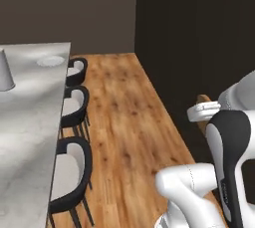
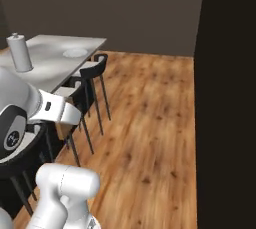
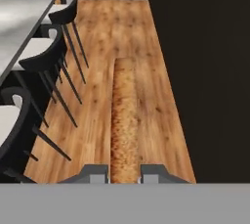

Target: Start the toaster. Once the lever pops up, take the bread to the plate on the dining counter.

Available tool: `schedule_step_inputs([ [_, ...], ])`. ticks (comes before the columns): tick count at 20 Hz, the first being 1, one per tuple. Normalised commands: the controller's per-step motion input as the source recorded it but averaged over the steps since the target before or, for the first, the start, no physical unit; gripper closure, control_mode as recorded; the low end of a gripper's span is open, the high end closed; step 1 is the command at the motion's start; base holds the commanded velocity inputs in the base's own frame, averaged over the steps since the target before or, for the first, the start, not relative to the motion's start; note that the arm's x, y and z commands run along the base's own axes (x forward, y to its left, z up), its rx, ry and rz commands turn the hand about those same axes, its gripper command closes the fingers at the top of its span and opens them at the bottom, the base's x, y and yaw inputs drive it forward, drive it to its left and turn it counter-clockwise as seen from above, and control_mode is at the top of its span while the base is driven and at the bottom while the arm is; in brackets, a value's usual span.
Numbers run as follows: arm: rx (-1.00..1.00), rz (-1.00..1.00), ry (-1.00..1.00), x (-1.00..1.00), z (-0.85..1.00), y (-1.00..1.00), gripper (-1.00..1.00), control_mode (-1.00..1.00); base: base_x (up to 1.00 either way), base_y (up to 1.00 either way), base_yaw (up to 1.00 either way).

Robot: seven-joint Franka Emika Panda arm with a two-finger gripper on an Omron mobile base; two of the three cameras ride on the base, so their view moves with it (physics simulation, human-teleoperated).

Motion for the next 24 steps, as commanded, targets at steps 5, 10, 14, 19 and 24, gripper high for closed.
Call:
schedule_step_inputs([
  [5, 0.0, 0.0, 0.0, 0.0, 0.0, 0.0, 1.0, 1.0, 1.0, -0.33, 0.32],
  [10, 0.0, 0.0, 0.0, 0.0, 0.0, 0.0, 1.0, 1.0, 1.0, -0.36, 0.29],
  [14, 0.0, 0.0, 0.0, 0.0, 0.0, 0.0, 1.0, 1.0, 1.0, -0.67, 0.21],
  [19, 0.0, 0.0, 0.0, 0.0, 0.0, 0.0, 1.0, 1.0, 1.0, -0.81, 0.18],
  [24, 0.0, 0.0, 0.0, 0.0, 0.0, 0.0, 1.0, 1.0, 1.0, -0.74, 0.19],
])
